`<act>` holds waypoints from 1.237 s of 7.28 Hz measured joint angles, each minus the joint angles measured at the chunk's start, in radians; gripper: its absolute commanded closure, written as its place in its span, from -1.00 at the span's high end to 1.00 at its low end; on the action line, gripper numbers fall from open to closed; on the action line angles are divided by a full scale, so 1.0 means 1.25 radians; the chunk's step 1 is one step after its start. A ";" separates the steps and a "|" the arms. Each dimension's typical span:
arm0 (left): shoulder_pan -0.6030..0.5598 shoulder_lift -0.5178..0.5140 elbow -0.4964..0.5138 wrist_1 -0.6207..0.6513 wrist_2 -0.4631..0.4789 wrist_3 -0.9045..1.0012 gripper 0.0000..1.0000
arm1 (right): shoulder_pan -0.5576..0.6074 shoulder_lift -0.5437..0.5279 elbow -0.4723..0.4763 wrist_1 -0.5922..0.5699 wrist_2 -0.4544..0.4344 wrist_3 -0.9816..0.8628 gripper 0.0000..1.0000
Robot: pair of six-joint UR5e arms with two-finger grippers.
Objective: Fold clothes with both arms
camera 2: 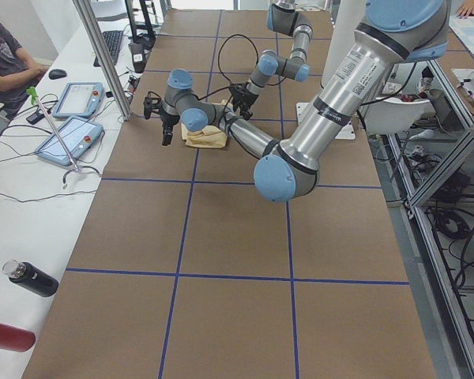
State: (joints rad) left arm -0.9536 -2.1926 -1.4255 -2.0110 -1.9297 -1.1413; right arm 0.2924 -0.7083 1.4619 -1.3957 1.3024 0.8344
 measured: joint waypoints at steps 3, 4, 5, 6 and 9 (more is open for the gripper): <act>-0.001 0.003 0.000 0.000 0.000 0.000 0.98 | -0.005 0.011 -0.024 0.000 -0.019 -0.003 0.36; -0.001 0.007 0.000 0.000 -0.001 0.000 0.98 | -0.011 0.019 -0.036 0.000 -0.027 -0.003 0.36; -0.001 0.010 0.000 -0.001 -0.001 0.000 0.98 | -0.016 0.029 -0.050 0.000 -0.035 -0.004 0.35; -0.001 0.012 0.000 -0.001 -0.002 0.000 0.98 | -0.019 0.034 -0.061 0.000 -0.040 -0.004 0.35; -0.001 0.013 0.000 0.000 -0.002 0.000 0.98 | -0.020 0.045 -0.092 0.001 -0.054 -0.003 0.06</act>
State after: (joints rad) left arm -0.9550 -2.1758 -1.4251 -2.0111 -1.9318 -1.1413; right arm 0.2670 -0.6522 1.3475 -1.3945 1.2355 0.8308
